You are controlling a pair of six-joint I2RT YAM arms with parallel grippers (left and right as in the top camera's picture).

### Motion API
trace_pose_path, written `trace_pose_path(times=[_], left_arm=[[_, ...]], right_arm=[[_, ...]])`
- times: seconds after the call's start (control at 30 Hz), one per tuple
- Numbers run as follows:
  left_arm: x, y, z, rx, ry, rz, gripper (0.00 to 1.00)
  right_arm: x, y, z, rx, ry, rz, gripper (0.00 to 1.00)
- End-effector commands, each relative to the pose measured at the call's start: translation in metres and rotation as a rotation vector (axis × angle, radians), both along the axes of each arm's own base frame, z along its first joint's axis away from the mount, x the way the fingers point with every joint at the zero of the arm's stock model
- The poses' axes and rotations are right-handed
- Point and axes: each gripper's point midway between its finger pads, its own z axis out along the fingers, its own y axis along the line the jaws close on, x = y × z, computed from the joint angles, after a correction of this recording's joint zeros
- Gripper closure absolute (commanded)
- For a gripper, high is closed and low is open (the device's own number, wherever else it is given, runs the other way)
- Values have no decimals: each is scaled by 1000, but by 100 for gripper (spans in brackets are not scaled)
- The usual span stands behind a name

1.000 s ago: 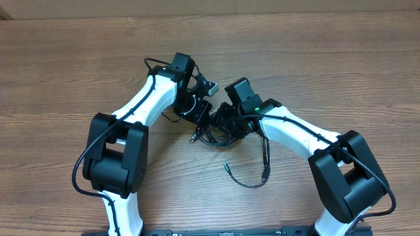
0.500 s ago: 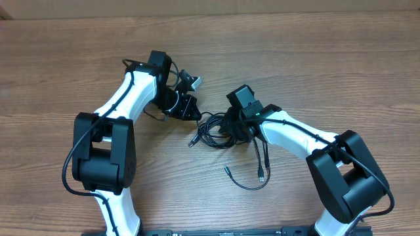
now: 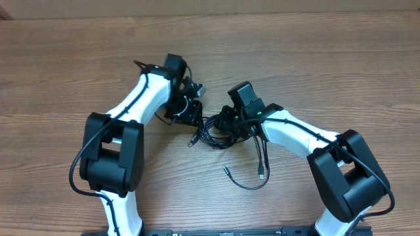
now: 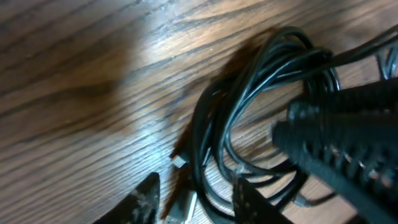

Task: Untangle cables
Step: 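Grip the cable loops with both grippers close together at center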

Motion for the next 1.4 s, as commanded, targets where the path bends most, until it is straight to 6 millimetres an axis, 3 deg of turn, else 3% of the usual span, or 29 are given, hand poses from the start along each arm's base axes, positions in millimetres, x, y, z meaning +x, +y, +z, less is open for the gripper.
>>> trace_pose_path(times=[0.0, 0.2, 0.33, 0.47, 0.67, 0.87, 1.0, 1.37], left_arm=[[-4, -2, -9, 64, 0, -4, 59], [-5, -7, -24, 99, -2, 83, 59], [-6, -7, -36, 95, -11, 113, 63], [-10, -18, -39, 33, -10, 90, 75], [-14, -45, -23, -160, -4, -4, 96], [-11, -69, 14, -460, -35, -117, 96], [-9, -65, 14, -466, -78, -168, 96], [-19, -68, 9, -474, -119, -275, 96]], right_arm=[[8, 5, 36, 173, -24, 104, 70], [1, -32, 26, 149, 85, 70, 68], [-6, -36, 22, 128, 106, 83, 68], [-9, -38, 19, 115, 122, 80, 68], [-11, -36, 19, 116, 124, 86, 66], [-16, -32, 16, 122, 175, 36, 65], [-16, -37, 7, 111, 205, -46, 65], [-10, -30, 9, 137, 169, -44, 65]])
